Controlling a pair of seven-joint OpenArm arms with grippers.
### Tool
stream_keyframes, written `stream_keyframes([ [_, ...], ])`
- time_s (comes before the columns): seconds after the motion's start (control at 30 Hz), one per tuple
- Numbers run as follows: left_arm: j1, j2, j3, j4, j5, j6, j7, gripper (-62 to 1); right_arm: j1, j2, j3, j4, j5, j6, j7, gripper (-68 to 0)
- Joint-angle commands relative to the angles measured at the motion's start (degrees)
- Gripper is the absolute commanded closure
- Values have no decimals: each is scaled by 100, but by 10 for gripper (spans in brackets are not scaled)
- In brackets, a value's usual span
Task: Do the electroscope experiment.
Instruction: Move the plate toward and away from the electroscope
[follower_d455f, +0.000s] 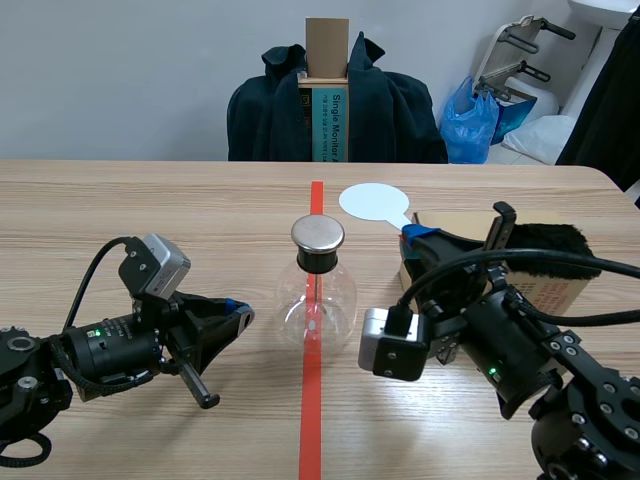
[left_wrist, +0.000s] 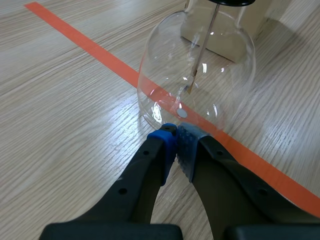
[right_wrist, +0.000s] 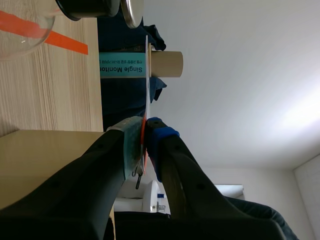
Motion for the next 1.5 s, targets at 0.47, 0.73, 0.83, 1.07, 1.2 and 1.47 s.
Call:
stream_keyframes([
  [0.47, -28, 0, -26, 103, -76, -9, -96, -30, 96, 42, 17, 107, -136, -173, 490, -8],
  [0.73, -28, 0, -26, 103, -76, -9, -98, -30, 96, 37, 17, 109, -243, -175, 938, -8],
  [0.83, -28, 0, -26, 103, -76, -9, -98, -30, 96, 26, 17, 109, -267, -175, 1097, -8],
  [1.07, -28, 0, -26, 103, -76, -9, -98, -30, 96, 26, 17, 109, -282, -175, 1475, -8],
  [1.2, -28, 0, -26, 103, -76, -9, -98, -30, 96, 26, 17, 109, -282, -175, 1565, -8],
  [1.47, -28, 0, -26, 103, -76, -9, -98, -30, 96, 24, 17, 109, -282, -175, 1582, -8],
])
